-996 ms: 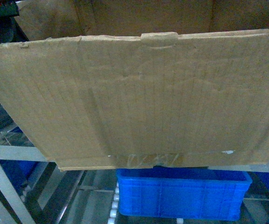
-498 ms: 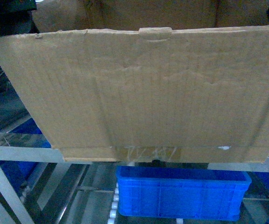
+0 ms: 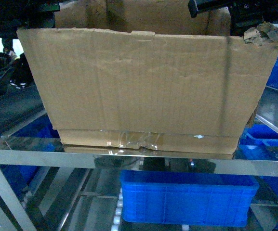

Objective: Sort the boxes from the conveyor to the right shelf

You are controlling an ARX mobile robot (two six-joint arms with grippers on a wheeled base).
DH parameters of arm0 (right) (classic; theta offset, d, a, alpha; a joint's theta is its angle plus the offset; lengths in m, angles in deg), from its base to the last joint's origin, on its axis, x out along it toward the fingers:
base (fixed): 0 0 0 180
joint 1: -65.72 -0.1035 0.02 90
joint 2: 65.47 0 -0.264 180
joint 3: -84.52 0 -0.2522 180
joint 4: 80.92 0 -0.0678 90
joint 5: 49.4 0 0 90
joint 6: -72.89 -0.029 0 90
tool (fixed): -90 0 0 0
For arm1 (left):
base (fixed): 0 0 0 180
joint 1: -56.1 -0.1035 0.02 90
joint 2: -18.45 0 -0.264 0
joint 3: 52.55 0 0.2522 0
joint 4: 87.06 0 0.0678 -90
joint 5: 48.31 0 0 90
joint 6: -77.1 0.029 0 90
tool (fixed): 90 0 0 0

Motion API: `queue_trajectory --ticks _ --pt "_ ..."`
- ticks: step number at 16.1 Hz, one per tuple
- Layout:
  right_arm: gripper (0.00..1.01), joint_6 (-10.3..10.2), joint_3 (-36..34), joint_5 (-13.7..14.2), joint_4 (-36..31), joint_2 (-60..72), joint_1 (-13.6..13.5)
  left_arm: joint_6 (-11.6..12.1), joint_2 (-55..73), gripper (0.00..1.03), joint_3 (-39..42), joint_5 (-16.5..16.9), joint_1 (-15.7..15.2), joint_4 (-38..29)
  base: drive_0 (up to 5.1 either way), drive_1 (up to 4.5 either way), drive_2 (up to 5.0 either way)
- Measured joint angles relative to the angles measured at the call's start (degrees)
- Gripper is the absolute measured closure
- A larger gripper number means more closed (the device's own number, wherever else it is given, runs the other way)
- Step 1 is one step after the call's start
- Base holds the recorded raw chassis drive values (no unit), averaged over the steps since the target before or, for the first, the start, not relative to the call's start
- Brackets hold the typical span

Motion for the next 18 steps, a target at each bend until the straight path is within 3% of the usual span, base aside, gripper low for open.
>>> queue_trajectory --ticks 4,5,7,10,12,13,15,18 --pt "0.99 3.4 1.0 -0.1 -1.0 1.4 1.9 -2.6 0.8 1.0 -0.5 0.7 -0.2 0.4 0.0 0.0 0.0" --pt "0.92 3.8 1.1 -0.6 -0.9 1.6 1.9 -3.2 0.8 0.89 -0.6 1.4 -0.3 -0.1 0.0 0.0 0.0" --pt "0.66 3.9 2.0 -3.0 -0.8 2.9 2.6 -4.3 0.8 0.63 -0.7 2.7 -0.1 -0.2 0.0 0.0 0.0" --pt "0.32 4.0 2.1 -4.0 -0.5 3.0 2.5 -4.4 0.8 0.29 -0.8 3.6 0.7 -0.4 0.0 0.0 0.0" --pt "0.1 5.2 0.9 -4.9 -6.4 2.9 2.4 -4.1 0.6 0.07 0.4 1.9 0.9 -5.9 0.0 0.0 0.0" --pt "0.01 6.9 -1.0 -5.2 -12.0 2.4 2.2 -4.0 0.0 0.04 1.8 -0.2 0.9 -8.9 0.0 0.0 0.0" --pt "0.03 11.2 -3.8 -6.3 -20.7 1.6 2.1 -4.0 -1.4 0.05 3.8 -2.3 1.0 -13.2 0.0 0.0 0.0" --pt "0.03 15.8 -7.5 -8.2 -28.6 0.4 1.7 -4.9 -4.1 0.05 6.6 -4.6 1.0 -17.3 0.0 0.0 0.0"
